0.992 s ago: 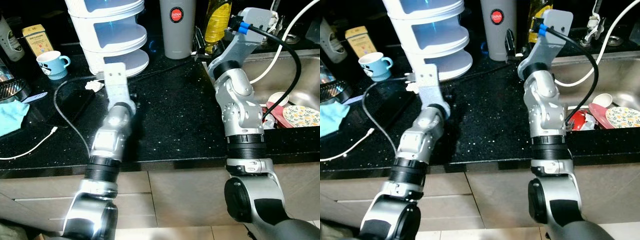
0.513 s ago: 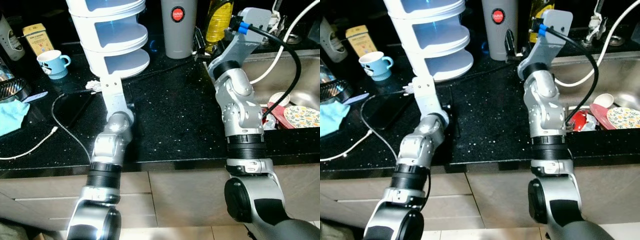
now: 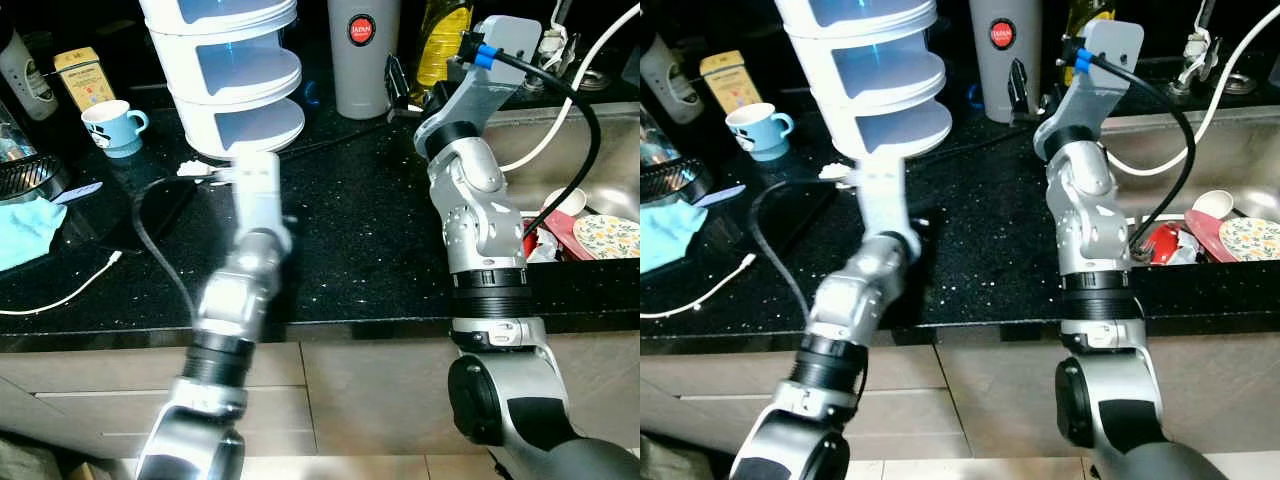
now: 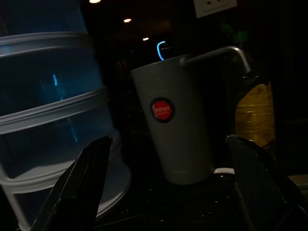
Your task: Kitchen organization
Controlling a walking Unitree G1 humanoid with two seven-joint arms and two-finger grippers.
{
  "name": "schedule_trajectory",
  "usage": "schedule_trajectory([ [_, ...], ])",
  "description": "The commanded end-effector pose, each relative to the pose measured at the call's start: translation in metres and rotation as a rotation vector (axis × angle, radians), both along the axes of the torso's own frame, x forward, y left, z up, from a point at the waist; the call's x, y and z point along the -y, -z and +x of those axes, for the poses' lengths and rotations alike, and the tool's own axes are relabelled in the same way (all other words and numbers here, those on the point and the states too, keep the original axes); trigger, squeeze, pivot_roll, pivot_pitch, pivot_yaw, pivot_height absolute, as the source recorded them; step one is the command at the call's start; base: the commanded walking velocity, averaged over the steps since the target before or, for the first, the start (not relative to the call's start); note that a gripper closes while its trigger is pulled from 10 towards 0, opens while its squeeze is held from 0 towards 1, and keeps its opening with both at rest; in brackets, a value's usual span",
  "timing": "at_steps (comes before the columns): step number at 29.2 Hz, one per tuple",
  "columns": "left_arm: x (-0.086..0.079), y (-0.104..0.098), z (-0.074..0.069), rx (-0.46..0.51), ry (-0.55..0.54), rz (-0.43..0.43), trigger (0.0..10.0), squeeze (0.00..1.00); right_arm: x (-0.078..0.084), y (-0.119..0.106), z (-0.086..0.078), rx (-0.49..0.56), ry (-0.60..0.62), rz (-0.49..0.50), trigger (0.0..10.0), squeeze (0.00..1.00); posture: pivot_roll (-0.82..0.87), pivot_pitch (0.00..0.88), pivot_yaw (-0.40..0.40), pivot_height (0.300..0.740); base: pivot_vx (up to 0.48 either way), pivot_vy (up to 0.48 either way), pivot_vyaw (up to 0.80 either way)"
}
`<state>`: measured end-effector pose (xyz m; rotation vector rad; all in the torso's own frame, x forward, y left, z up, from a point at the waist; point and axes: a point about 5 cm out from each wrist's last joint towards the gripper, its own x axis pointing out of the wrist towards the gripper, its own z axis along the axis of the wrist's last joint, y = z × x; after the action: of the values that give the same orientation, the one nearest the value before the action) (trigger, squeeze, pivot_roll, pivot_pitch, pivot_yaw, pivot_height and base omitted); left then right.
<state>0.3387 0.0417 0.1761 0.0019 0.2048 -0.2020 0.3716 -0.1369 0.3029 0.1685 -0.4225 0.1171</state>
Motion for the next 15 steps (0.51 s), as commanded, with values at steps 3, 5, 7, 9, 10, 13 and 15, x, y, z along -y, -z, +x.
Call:
schedule_trajectory([
  [3,0.013,0.014,-0.010,-0.026,0.071,0.054,10.0,0.00,-0.005,0.003,0.000,-0.015,-0.011,0.008,10.0,0.00,0.01,0.000,0.080,0.740,0.000,0.000,0.00],
  [5,0.013,0.016,-0.010,-0.043,0.071,0.039,10.0,0.00,-0.005,0.003,0.000,-0.016,-0.011,0.009,10.0,0.00,0.01,0.000,0.081,0.740,0.000,0.000,0.00],
  [7,0.013,0.016,-0.010,-0.045,0.069,0.038,10.0,0.00,-0.004,0.003,0.000,-0.015,-0.010,0.009,10.0,0.00,0.01,0.000,0.080,0.740,0.000,0.000,0.00],
  [9,0.012,0.013,-0.008,-0.037,0.074,0.034,10.0,0.00,-0.002,0.002,0.000,-0.014,-0.004,0.008,10.0,0.00,0.01,0.000,0.077,0.740,0.000,0.000,0.00],
  [10,0.012,0.013,-0.008,-0.037,0.074,0.034,10.0,0.00,-0.002,0.002,0.000,-0.014,-0.004,0.008,10.0,0.00,0.01,0.000,0.077,0.740,0.000,0.000,0.00],
  [13,0.012,0.008,-0.009,-0.028,0.096,0.009,10.0,0.00,0.000,0.003,0.000,-0.016,0.001,0.006,10.0,0.00,0.02,0.000,0.077,0.740,0.000,0.000,0.00],
  [15,0.013,0.006,-0.010,-0.030,0.118,-0.006,10.0,0.00,0.000,0.004,0.000,-0.018,0.000,0.006,10.0,0.00,0.02,0.000,0.077,0.740,0.000,0.000,0.00],
])
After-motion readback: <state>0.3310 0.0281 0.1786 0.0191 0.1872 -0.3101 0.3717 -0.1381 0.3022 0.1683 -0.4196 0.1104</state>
